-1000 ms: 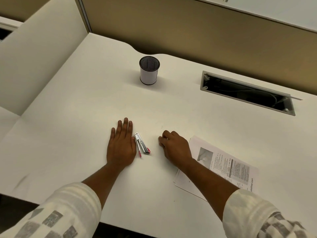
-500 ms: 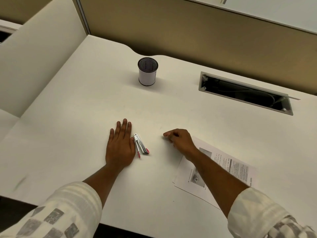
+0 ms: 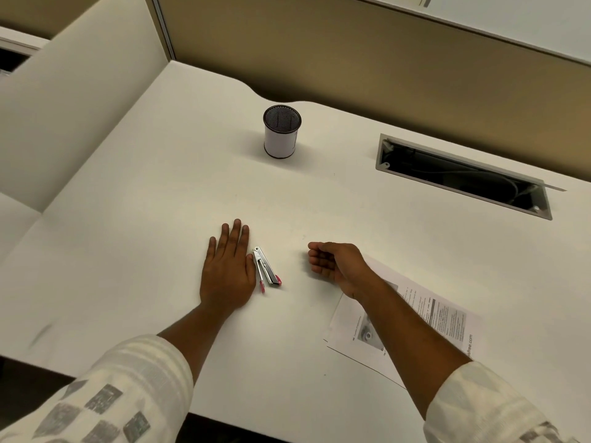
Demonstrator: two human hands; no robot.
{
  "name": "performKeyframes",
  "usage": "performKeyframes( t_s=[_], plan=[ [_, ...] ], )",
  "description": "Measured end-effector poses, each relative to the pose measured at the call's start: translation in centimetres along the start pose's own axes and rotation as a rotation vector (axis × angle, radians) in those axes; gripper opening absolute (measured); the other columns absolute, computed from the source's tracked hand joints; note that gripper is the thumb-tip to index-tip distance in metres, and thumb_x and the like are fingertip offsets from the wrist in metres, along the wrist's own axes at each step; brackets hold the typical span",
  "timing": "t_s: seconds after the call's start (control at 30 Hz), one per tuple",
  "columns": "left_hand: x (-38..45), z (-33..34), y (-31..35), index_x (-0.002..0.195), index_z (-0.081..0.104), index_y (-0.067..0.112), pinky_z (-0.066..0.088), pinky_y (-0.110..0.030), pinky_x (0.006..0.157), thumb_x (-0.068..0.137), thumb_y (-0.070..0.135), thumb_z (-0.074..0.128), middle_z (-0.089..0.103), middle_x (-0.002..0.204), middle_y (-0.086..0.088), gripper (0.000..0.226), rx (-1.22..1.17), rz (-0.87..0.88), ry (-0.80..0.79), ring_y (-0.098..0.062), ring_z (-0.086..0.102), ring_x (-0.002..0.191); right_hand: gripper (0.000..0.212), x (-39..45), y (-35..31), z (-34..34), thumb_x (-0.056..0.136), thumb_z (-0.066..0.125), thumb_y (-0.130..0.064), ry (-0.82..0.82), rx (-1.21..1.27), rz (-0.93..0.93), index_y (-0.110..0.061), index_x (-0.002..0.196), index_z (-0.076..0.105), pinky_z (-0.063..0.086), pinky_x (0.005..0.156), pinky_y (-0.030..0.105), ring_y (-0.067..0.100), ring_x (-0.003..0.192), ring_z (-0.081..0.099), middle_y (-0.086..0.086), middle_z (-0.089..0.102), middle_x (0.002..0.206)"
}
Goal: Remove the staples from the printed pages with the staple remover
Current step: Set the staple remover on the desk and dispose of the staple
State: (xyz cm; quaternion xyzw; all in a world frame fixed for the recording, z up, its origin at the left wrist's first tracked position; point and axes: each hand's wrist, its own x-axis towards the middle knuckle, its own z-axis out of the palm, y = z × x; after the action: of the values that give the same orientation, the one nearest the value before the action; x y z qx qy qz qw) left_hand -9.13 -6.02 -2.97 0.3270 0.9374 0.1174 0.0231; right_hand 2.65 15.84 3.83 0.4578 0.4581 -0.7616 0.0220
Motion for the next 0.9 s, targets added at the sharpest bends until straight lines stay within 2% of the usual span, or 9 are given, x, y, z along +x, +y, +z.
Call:
performKeyframes(
  t_s=[0.13,0.2,0.27,0.4,0.53,0.63,0.7,0.8,0.9],
  plan=[
    [0.0,-0.1,0.0,0.159,0.021,0.014,0.016,-0.047,0.125,0.100,0.031,0.028,0.014,0.168,-0.004,0.062,-0.003,-0.003,0.004,-0.025,0.012,0.155,0.014,0.6,0.4,-0.6,0.090,0.068,-0.013,0.196,-0.103,-0.148,-0.007,0.093,0.080,0.059,0.069,0.032,0.018,0.071,0.068,0.007,0.075,0.083],
    [0.0,-0.1,0.0,0.159,0.021,0.013,0.016,-0.047,0.124,0.100,0.031,0.027,0.014,0.168,-0.004,0.062,-0.007,-0.003,0.008,-0.025,0.012,0.155,0.015,0.8,1.2,-1.4,0.091,0.065,-0.017,0.365,-0.445,-0.353,-0.017,0.091,0.080,0.059,0.074,0.033,0.016,0.079,0.070,-0.004,0.076,0.086],
    [0.0,-0.1,0.0,0.158,0.022,0.013,0.017,-0.047,0.124,0.099,0.032,0.026,0.015,0.168,-0.005,0.062,-0.018,-0.001,0.013,-0.026,0.013,0.155,0.015,0.4,2.4,-2.0,0.093,0.063,-0.022,0.442,-0.788,-0.531,-0.023,0.096,0.078,0.056,0.082,0.032,0.011,0.089,0.069,-0.010,0.075,0.095],
    [0.0,0.0,0.0,0.158,0.024,0.013,0.017,-0.048,0.124,0.099,0.032,0.026,0.017,0.167,-0.005,0.063,-0.026,0.003,0.020,-0.026,0.015,0.155,0.023,-0.7,5.2,-2.1,0.094,0.062,-0.019,0.379,-1.209,-0.852,-0.023,0.111,0.077,0.054,0.070,0.032,0.015,0.090,0.065,-0.006,0.069,0.100],
    [0.0,0.0,0.0,0.158,0.023,0.013,0.017,-0.047,0.124,0.099,0.032,0.027,0.016,0.167,-0.004,0.063,-0.030,-0.001,0.020,-0.026,0.014,0.155,0.044,-1.1,6.3,-2.5,0.089,0.061,-0.007,0.309,-1.533,-0.978,-0.019,0.131,0.067,0.053,0.056,0.036,0.022,0.095,0.059,-0.002,0.065,0.107],
    [0.0,0.0,0.0,0.158,0.023,0.013,0.017,-0.047,0.124,0.098,0.032,0.027,0.017,0.167,-0.005,0.063,-0.025,0.000,0.019,-0.026,0.014,0.155,0.053,-0.8,6.6,-2.6,0.072,0.066,0.005,0.317,-1.693,-1.115,-0.006,0.124,0.068,0.049,0.051,0.035,0.029,0.089,0.062,0.004,0.067,0.107],
    [-0.1,0.0,0.0,0.158,0.023,0.013,0.017,-0.047,0.124,0.098,0.031,0.028,0.017,0.167,-0.005,0.063,-0.027,0.002,0.022,-0.026,0.014,0.155,0.045,-0.9,6.5,-1.9,0.067,0.066,0.007,0.297,-1.806,-1.130,-0.003,0.110,0.070,0.047,0.047,0.034,0.028,0.085,0.061,0.003,0.066,0.103],
    [-0.1,0.0,0.0,0.158,0.025,0.012,0.017,-0.048,0.124,0.098,0.030,0.029,0.018,0.167,-0.006,0.062,-0.038,0.007,0.029,-0.027,0.016,0.154,0.021,-0.6,5.0,-1.2,0.074,0.062,-0.001,0.256,-1.848,-1.072,-0.010,0.092,0.069,0.047,0.047,0.035,0.024,0.086,0.057,-0.002,0.062,0.095],
    [0.0,0.1,0.0,0.158,0.024,0.013,0.017,-0.047,0.124,0.099,0.032,0.027,0.017,0.167,-0.005,0.062,-0.034,0.010,0.025,-0.026,0.014,0.155,0.023,-0.1,3.1,-1.3,0.090,0.057,-0.014,0.244,-1.429,-0.780,-0.020,0.098,0.077,0.053,0.069,0.034,0.016,0.093,0.058,-0.008,0.065,0.101]
  ],
)
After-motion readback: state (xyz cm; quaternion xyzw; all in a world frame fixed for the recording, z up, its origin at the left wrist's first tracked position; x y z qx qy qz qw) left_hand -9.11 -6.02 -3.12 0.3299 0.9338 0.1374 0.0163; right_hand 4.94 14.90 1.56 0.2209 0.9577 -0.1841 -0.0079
